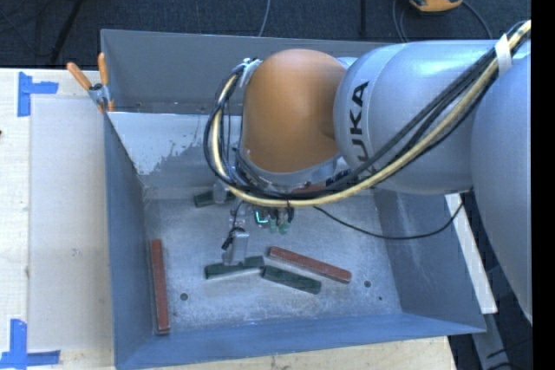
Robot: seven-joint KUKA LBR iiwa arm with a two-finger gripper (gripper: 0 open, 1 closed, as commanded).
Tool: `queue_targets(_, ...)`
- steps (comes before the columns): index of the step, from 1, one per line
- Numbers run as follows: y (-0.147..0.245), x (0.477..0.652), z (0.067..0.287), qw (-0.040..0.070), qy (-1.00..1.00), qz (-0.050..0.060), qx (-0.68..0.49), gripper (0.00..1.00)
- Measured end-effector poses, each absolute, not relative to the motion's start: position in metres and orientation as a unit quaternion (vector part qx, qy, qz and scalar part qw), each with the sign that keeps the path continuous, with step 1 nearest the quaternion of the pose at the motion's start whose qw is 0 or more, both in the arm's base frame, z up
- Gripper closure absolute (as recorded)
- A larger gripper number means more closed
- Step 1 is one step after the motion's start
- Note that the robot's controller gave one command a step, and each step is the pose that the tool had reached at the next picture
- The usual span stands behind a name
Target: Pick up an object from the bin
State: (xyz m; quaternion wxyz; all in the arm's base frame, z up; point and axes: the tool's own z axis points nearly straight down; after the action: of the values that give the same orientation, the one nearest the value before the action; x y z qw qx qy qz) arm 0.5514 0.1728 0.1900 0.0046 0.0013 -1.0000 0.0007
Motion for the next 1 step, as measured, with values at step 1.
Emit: queue_targets(1, 0.1721, 0.5533, 0.1938, 0.001, -1.0, 0.0, -0.001, 0.0)
